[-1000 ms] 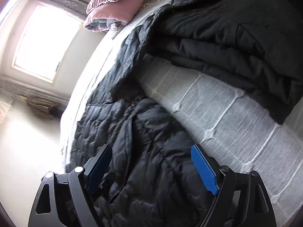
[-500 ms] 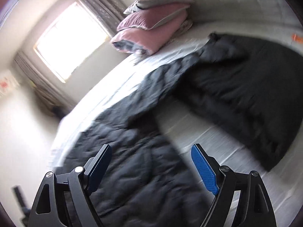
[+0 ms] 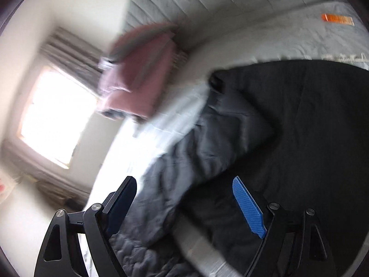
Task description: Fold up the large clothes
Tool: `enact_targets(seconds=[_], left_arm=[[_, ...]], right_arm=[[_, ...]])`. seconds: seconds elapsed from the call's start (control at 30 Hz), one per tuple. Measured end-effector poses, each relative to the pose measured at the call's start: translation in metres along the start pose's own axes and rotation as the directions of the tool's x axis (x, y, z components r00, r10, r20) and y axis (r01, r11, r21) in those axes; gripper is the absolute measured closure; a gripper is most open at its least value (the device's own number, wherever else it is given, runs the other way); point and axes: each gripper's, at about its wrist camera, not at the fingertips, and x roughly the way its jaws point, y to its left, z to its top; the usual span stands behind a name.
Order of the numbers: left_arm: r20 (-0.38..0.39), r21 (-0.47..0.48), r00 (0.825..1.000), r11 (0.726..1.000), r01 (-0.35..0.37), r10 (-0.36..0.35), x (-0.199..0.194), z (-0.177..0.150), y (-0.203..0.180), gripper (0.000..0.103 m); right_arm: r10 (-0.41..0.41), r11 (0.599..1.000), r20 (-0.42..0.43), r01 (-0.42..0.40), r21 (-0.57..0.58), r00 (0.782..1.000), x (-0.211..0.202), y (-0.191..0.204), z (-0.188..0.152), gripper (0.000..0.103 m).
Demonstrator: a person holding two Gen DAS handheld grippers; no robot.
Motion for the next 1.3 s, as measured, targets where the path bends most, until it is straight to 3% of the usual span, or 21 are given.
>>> enact_targets(seconds=[0.1, 0.17, 0.23, 0.37, 0.43, 0.53, 0.67, 0.77, 0.8, 0.93, 1.03, 1.13, 1.23, 1.3], left_arm=[[-0.018, -0.008, 1.0, 1.0, 0.025, -0.025, 0.0, 0.0, 0.0, 0.02], [-0.024, -0.01, 0.999, 1.0, 0.03, -0.03, 0.001, 0.001, 0.0, 0.02], [-0.01, -0.003, 1.0, 1.0, 0.023, -0.023, 0.0, 0.001, 0.0, 0.02], [0.018, 0.033, 1.0, 0.999, -0.016, 0.015, -0.002, 0.005, 0.001, 0.02], [0.007, 0.001, 1.0, 1.0, -0.007, 0.007, -0.001, 0.009, 0.009, 0.02], [0.0, -0.055, 1.0, 0.998, 0.0, 0.0, -0.001, 0.014, 0.022, 0.02], [0.004, -0.081, 1.0, 0.997, -0.019, 0.019, -0.004, 0.018, 0.031, 0.02], [-0.025, -0.107, 1.0, 0.994, 0.004, -0.007, -0.002, 0.019, 0.036, 0.02], [-0.028, -0.109, 1.0, 0.994, 0.009, -0.013, -0.002, 0.019, 0.037, 0.02], [-0.033, -0.129, 0.999, 0.991, 0.026, -0.03, -0.003, 0.022, 0.042, 0.02], [-0.049, -0.15, 0.998, 0.988, 0.043, -0.05, 0.0, 0.024, 0.048, 0.02], [-0.072, -0.172, 0.995, 0.984, 0.053, -0.067, 0.004, 0.026, 0.053, 0.02], [-0.094, -0.188, 0.993, 0.981, 0.057, -0.075, 0.008, 0.027, 0.057, 0.02], [-0.099, -0.187, 0.992, 0.98, 0.063, -0.083, 0.008, 0.027, 0.057, 0.02]], right_arm=[[-0.099, 0.99, -0.074, 0.106, 0.089, 0.992, 0.029, -0.012, 0.008, 0.018], [-0.151, 0.983, -0.046, 0.155, 0.096, 0.987, 0.038, -0.013, 0.009, 0.018], [-0.159, 0.985, -0.002, 0.158, 0.072, 0.987, 0.048, -0.005, 0.017, 0.025], [-0.173, 0.983, -0.012, 0.174, 0.051, 0.985, 0.079, 0.007, 0.029, 0.094], [-0.205, 0.978, -0.007, 0.206, 0.041, 0.979, 0.085, 0.015, 0.031, 0.095], [-0.157, 0.986, 0.094, 0.162, -0.047, 0.983, 0.069, 0.053, 0.029, 0.096], [0.024, 0.965, 0.205, 0.032, -0.262, 0.978, 0.028, 0.14, 0.016, 0.096], [0.24, 0.892, 0.165, -0.15, -0.427, 0.957, 0.006, 0.21, -0.013, 0.096], [0.3, 0.85, 0.13, -0.203, -0.487, 0.945, 0.001, 0.235, -0.03, 0.096], [0.388, 0.689, -0.022, -0.306, -0.657, 0.922, 0.011, 0.314, -0.113, 0.096], [0.348, 0.592, -0.132, -0.326, -0.737, 0.928, 0.042, 0.35, -0.185, 0.096], [0.277, 0.528, -0.212, -0.332, -0.782, 0.937, 0.079, 0.364, -0.247, 0.096], [0.136, 0.449, -0.253, -0.287, -0.846, 0.958, 0.123, 0.355, -0.311, 0.095], [0.015, 0.368, -0.274, -0.26, -0.893, 0.962, 0.158, 0.344, -0.352, 0.095]])
